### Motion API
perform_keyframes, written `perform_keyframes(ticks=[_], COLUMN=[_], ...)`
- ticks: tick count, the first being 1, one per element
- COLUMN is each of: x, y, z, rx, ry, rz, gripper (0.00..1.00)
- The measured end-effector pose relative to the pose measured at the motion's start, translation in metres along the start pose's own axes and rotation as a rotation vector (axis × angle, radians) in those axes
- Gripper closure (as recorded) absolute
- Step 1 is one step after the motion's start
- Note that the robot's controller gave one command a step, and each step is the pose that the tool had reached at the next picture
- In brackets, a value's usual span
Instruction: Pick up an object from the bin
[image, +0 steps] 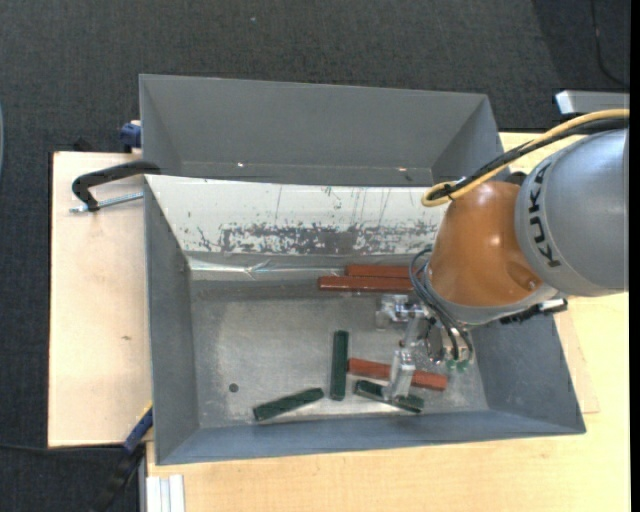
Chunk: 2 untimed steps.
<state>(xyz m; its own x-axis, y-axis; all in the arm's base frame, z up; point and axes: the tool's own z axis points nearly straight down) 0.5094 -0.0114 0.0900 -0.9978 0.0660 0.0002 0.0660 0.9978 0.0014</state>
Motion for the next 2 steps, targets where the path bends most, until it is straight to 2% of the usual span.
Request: perform_keyframes(ticks=[1, 2], x=[0.015, 0.017], y=[0.026, 0.023], z=[-0.010, 0.008], rx=[-0.001, 0.001], ry=[0.001, 0.000], rz=[0.190, 0.120], gripper=[0.00, 0.00])
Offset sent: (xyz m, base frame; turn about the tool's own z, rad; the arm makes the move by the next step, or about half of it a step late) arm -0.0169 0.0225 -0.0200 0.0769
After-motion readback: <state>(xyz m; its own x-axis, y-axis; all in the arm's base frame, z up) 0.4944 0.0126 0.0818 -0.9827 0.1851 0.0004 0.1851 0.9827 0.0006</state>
